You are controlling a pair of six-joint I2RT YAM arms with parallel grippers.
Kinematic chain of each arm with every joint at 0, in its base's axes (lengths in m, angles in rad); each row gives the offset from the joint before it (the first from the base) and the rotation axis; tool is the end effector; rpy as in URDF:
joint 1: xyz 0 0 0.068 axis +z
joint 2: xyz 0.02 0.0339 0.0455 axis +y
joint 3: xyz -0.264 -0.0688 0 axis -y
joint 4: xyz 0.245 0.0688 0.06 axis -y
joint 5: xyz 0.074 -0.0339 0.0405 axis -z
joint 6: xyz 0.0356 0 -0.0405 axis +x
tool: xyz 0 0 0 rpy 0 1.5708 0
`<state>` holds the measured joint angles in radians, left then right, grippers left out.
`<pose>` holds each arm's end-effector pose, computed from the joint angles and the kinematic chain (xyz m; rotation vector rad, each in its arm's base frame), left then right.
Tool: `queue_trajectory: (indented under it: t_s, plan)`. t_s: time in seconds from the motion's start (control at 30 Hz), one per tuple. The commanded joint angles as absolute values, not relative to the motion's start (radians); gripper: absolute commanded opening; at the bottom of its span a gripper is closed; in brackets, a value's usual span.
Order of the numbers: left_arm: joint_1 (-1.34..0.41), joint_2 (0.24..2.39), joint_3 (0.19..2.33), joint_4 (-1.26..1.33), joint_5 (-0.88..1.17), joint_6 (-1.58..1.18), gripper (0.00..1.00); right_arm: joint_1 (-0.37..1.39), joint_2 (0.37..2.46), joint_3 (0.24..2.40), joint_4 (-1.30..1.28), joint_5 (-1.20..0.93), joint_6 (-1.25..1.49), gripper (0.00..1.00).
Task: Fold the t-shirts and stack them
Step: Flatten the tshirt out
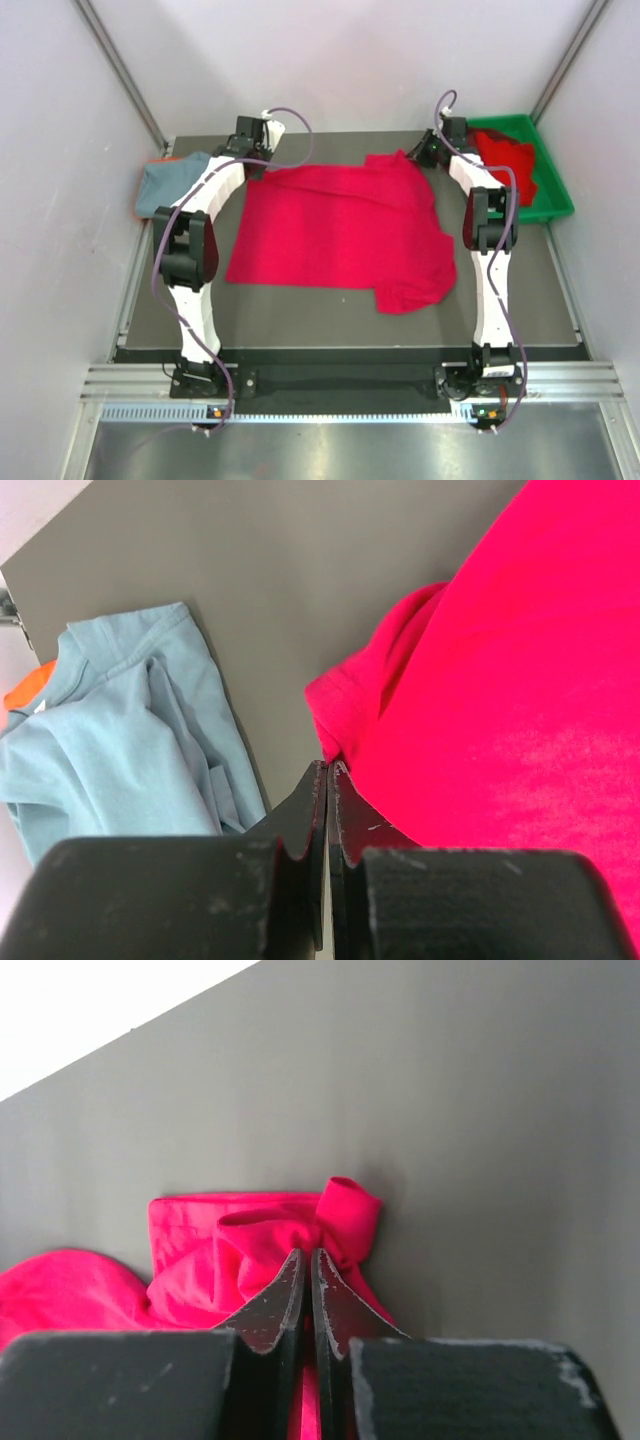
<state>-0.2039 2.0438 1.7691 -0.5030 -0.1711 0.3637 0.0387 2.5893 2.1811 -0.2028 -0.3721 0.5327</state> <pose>0.4616 -0.0893 0.2633 0.5769 2.2794 0.2794 0.5803 0.0354 0.1483 0.3314 2.2024 0.7254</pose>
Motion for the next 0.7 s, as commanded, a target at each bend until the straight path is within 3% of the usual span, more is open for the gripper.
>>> queue_trajectory:
  t_s: [0.0,0.37,0.47,0.5,0.67]
  plan:
    - [-0.204,1.977,1.755,-0.499,-0.166,0.347,0.0,0.06,2.496,2.162,-0.187,-0.374,0.515,0.0]
    - [-0.204,1.967,1.695,-0.354,-0.101,0.35,0.0,0.162,2.129,1.721,-0.258,-0.419,0.454,0.0]
    - [-0.201,1.971,1.7,-0.351,-0.081,0.353,0.0,0.201,2.099,1.672,-0.271,-0.405,0.446,0.19]
    - [-0.202,1.97,1.7,-0.35,-0.078,0.356,0.0,0.212,2.094,1.677,-0.276,-0.405,0.433,0.34]
    - [-0.192,1.967,1.698,-0.348,-0.069,0.357,0.0,0.195,2.103,1.77,-0.302,-0.341,0.362,0.43]
